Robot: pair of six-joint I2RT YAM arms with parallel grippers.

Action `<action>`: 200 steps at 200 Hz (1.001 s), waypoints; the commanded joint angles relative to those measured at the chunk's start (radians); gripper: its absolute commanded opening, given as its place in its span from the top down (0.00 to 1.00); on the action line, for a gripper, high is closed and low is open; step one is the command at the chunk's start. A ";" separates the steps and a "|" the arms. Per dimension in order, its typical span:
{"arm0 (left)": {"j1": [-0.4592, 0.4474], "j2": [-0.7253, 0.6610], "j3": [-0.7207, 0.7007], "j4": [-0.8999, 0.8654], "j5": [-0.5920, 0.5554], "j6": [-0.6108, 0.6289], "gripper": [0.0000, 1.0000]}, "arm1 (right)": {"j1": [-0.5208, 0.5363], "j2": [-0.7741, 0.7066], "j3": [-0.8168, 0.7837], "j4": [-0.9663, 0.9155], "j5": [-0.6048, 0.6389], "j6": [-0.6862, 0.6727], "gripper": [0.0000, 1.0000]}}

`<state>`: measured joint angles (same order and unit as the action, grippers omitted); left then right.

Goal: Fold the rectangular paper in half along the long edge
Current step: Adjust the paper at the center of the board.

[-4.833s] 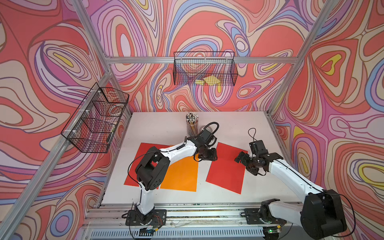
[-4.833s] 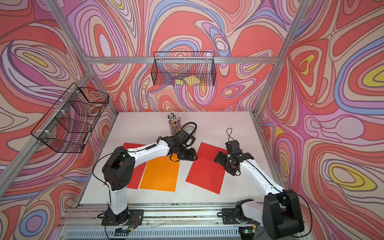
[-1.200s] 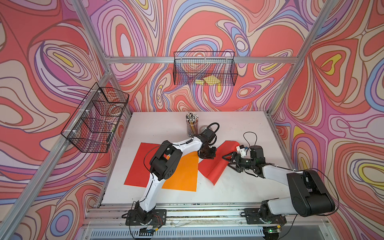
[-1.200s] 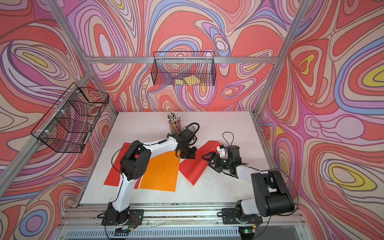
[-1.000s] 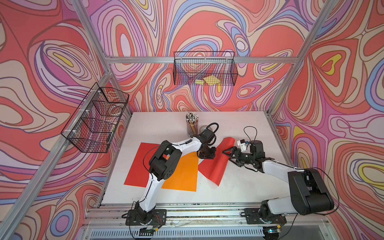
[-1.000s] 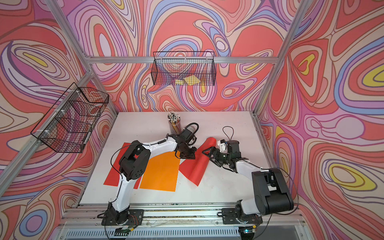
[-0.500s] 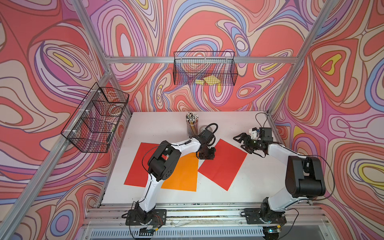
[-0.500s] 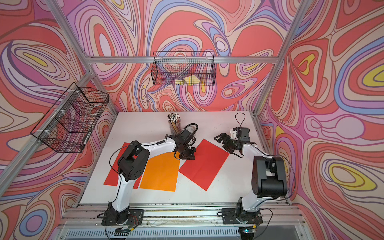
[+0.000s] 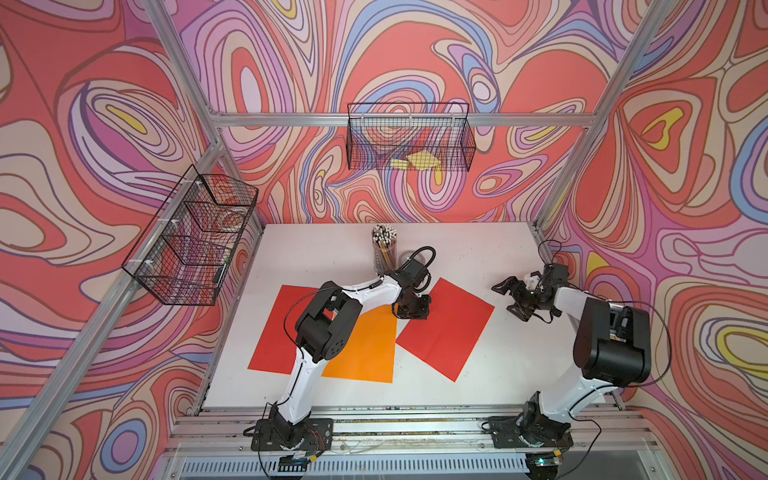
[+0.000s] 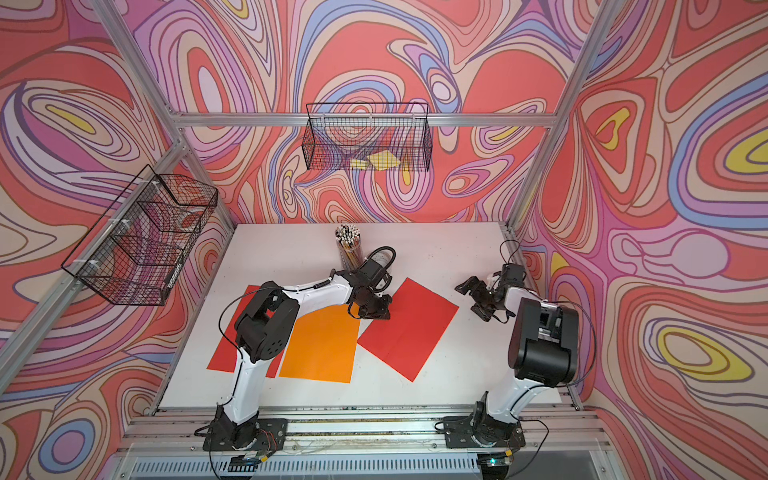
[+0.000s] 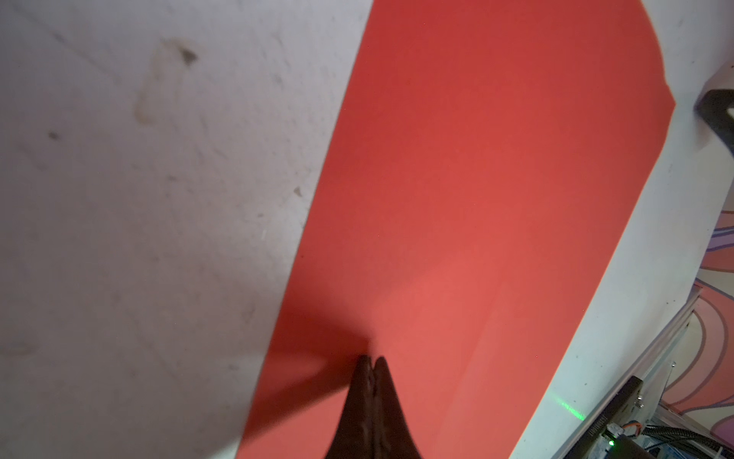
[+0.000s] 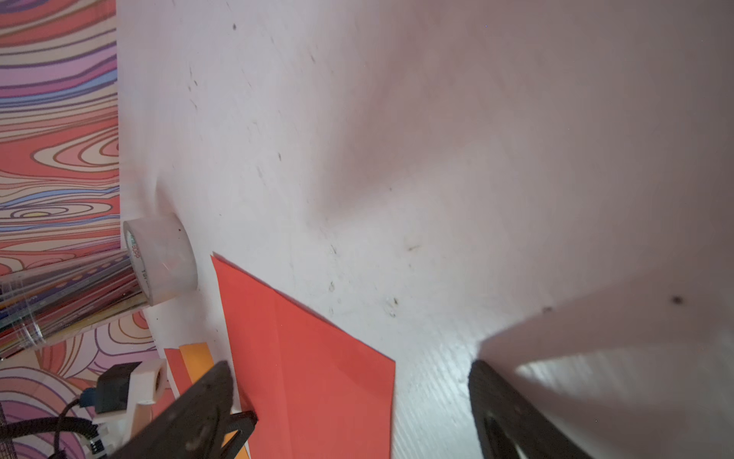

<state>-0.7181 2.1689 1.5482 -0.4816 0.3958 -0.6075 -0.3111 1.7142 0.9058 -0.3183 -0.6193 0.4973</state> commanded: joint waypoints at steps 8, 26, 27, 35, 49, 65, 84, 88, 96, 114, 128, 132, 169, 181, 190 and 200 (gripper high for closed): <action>0.000 0.065 -0.041 -0.091 -0.019 -0.019 1.00 | 0.014 0.001 -0.079 0.033 -0.012 0.011 0.07; 0.001 0.062 -0.042 -0.092 -0.023 -0.019 1.00 | 0.041 -0.001 -0.099 0.051 0.000 0.035 0.07; 0.001 0.062 -0.043 -0.091 -0.022 -0.019 1.00 | 0.044 0.000 -0.099 0.051 0.000 0.037 0.06; 0.000 0.062 -0.042 -0.093 -0.025 -0.018 1.00 | 0.072 0.007 -0.095 0.045 0.020 0.038 0.07; 0.000 0.062 -0.042 -0.093 -0.026 -0.020 1.00 | 0.121 0.028 -0.097 0.042 0.056 0.049 0.07; 0.000 0.060 -0.044 -0.094 -0.024 -0.021 1.00 | 0.150 0.053 -0.127 0.083 0.053 0.083 0.07; 0.000 0.057 -0.046 -0.097 -0.028 -0.019 1.00 | 0.156 0.051 -0.173 0.147 0.015 0.126 0.08; -0.001 0.056 -0.046 -0.098 -0.028 -0.019 1.00 | 0.156 0.049 -0.176 0.148 0.016 0.129 0.07; 0.000 0.055 -0.046 -0.100 -0.030 -0.017 1.00 | 0.158 0.044 -0.183 0.148 0.007 0.131 0.07; 0.000 0.055 -0.048 -0.099 -0.030 -0.016 1.00 | 0.164 0.019 -0.206 0.177 -0.039 0.152 0.08; 0.000 0.057 -0.046 -0.100 -0.030 -0.017 1.00 | 0.182 0.003 -0.221 0.203 -0.088 0.189 0.07; 0.000 0.057 -0.046 -0.100 -0.030 -0.017 1.00 | 0.192 0.001 -0.222 0.206 -0.101 0.197 0.07; -0.002 0.066 -0.043 -0.094 -0.026 -0.021 1.00 | 0.336 -0.067 -0.276 0.231 -0.045 0.288 0.07; 0.000 0.070 -0.044 -0.089 -0.024 -0.023 1.00 | 0.363 -0.086 -0.300 0.247 -0.030 0.321 0.07; 0.000 0.072 -0.042 -0.088 -0.021 -0.023 1.00 | 0.376 -0.099 -0.317 0.261 -0.025 0.343 0.07; -0.001 0.076 -0.037 -0.090 -0.019 -0.022 1.00 | 0.386 -0.112 -0.332 0.264 -0.021 0.357 0.07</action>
<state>-0.7181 2.1696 1.5467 -0.4805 0.4042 -0.6186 0.0471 1.6020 0.6437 0.0269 -0.7197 0.7692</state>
